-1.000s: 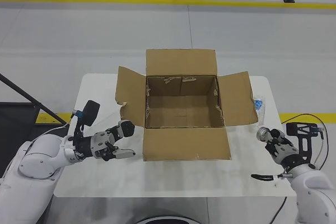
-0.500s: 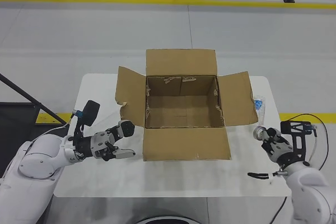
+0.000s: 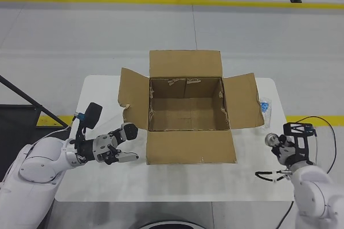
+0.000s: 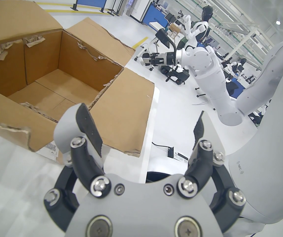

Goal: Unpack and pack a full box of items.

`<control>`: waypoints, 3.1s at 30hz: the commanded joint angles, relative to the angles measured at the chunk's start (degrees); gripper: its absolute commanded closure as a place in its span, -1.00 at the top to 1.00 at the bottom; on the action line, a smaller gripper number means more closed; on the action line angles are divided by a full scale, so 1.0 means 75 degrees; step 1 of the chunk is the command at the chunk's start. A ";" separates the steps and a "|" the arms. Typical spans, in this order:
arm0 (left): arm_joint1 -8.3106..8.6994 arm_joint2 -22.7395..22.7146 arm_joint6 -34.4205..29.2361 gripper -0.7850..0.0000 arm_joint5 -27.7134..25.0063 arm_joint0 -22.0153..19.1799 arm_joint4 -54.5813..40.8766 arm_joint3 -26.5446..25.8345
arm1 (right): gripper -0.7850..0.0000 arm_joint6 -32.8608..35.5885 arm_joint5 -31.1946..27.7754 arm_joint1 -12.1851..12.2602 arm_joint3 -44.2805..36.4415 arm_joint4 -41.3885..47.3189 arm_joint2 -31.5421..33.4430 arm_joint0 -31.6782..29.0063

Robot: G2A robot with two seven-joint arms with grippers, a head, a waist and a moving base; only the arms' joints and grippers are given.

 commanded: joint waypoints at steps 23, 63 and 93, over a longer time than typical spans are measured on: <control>0.0000 0.0000 0.0000 1.00 0.0000 0.0000 0.0000 0.0000 | -1.00 0.0392 0.0117 0.0184 0.2741 -0.0587 -0.0365 0.1259; 0.0000 0.0000 0.0000 1.00 0.0000 0.0000 0.0000 0.0000 | -0.20 0.0236 0.0222 0.0371 0.3319 -0.0554 -0.0676 0.1262; 0.0000 0.0000 0.0000 1.00 0.0000 0.0000 0.0000 0.0000 | 1.00 -0.0517 0.0087 0.0480 0.2089 0.1514 0.0487 0.1050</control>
